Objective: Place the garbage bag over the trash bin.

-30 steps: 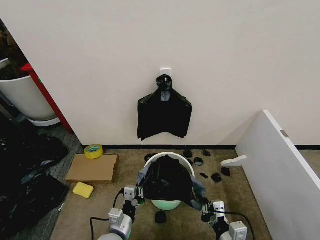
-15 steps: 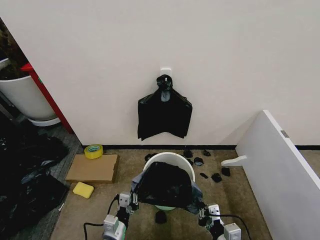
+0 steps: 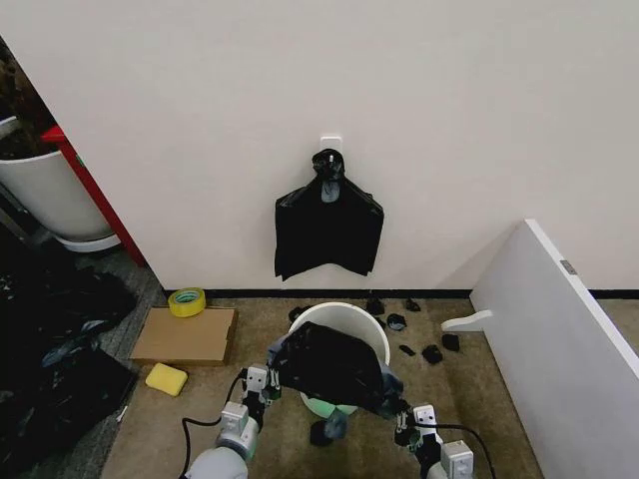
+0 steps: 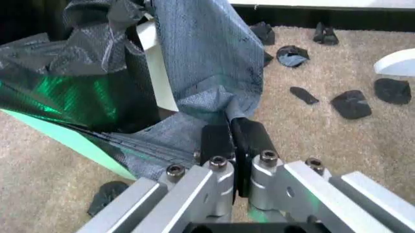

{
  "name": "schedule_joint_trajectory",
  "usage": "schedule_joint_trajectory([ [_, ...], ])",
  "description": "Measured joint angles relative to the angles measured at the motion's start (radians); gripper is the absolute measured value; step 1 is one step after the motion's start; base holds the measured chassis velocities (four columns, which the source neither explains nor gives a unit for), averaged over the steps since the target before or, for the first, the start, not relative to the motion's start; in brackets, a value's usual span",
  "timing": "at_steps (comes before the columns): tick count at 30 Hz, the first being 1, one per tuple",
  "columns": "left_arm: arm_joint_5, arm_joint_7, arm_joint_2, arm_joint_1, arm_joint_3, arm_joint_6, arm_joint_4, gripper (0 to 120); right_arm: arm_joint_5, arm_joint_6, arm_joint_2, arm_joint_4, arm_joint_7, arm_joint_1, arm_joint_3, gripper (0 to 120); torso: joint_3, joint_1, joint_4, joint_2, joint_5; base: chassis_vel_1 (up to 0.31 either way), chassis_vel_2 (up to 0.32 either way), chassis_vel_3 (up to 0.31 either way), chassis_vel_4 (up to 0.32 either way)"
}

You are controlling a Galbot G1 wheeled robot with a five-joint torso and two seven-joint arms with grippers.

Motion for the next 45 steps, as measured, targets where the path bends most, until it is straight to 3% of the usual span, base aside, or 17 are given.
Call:
schedule_joint_trajectory([
  [5, 0.015, -0.001, 0.011, 0.031, -0.024, 0.007, -0.033, 8, -0.018, 0.027, -0.003, 0.0, -0.007, -0.02, -0.001, 0, 0.0, 0.0, 0.0, 0.0, 0.0, 0.0, 0.0, 0.0, 0.0],
  [12, 0.08, 0.03, 0.049, 0.116, -0.087, -0.002, -0.095, 36, -0.068, 0.082, -0.02, 0.025, -0.016, -0.065, -0.002, 29, 0.0, 0.0, 0.0002, 0.0, 0.0002, 0.0, 0.0, 0.0, 0.0],
  [14, 0.083, 0.031, 0.051, 0.122, -0.094, -0.008, -0.099, 39, -0.071, 0.087, -0.023, 0.03, -0.016, -0.071, -0.001, 32, 0.0, 0.0, 0.0001, 0.0, 0.0001, 0.0, 0.0, 0.0, 0.0],
  [19, 0.111, 0.059, 0.066, 0.161, -0.148, -0.055, -0.126, 63, -0.084, 0.115, -0.032, 0.063, -0.023, -0.109, 0.019, 54, 0.0, 0.0, 0.0001, 0.0, -0.0001, 0.0, 0.0, 0.0, 0.0],
  [29, 0.18, 0.119, 0.092, 0.199, -0.176, -0.172, -0.111, 95, -0.149, 0.204, -0.032, 0.087, -0.031, -0.183, 0.049, 88, 0.0, 0.0, 0.0001, 0.0, 0.0, 0.0, 0.0, 0.0, 0.0],
  [34, 0.109, 0.301, 0.089, 0.183, -0.177, -0.314, -0.05, 100, -0.156, 0.22, -0.025, 0.097, -0.03, -0.195, 0.054, 100, 0.0, 0.0, 0.0, 0.0, 0.0, 0.0, 0.0, 0.0, 0.0],
  [41, 0.005, 0.453, 0.097, 0.158, -0.179, -0.404, -0.005, 100, -0.157, 0.219, -0.025, 0.115, -0.027, -0.193, 0.057, 100, 0.0, 0.0, 0.0, 0.0, -0.0001, 0.0, 0.0, 0.0, 0.0],
  [45, -0.08, 0.498, 0.102, 0.152, -0.181, -0.414, -0.003, 100, -0.16, 0.219, -0.024, 0.117, -0.026, -0.191, 0.058, 100, 0.0, 0.0, 0.0, 0.0, -0.0001, 0.0, 0.0, 0.0, 0.0],
])
